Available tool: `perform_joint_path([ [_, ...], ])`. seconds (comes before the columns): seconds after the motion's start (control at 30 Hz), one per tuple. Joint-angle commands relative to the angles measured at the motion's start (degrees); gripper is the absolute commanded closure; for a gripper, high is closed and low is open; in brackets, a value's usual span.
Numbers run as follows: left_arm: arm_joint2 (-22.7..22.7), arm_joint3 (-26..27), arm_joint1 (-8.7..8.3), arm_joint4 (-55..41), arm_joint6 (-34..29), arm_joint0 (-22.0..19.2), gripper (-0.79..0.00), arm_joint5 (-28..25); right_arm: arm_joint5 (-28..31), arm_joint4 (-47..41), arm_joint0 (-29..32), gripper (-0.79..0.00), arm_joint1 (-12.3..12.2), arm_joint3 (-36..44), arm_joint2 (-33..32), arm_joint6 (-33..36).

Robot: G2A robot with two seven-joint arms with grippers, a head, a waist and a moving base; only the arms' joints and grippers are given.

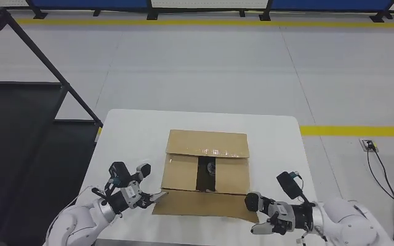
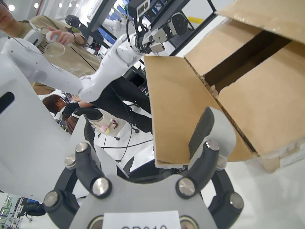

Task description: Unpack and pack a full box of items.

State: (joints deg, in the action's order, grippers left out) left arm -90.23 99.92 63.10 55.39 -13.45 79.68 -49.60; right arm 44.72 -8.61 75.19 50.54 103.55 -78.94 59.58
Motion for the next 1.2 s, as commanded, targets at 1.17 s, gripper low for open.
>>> perform_joint_path([
  [1.17,5.3,-3.8,-1.34,7.2,-5.4,-0.8,-0.785,2.7,-36.2,-24.1,-24.3,-0.785,-0.6,-18.4,21.8,-12.9],
])
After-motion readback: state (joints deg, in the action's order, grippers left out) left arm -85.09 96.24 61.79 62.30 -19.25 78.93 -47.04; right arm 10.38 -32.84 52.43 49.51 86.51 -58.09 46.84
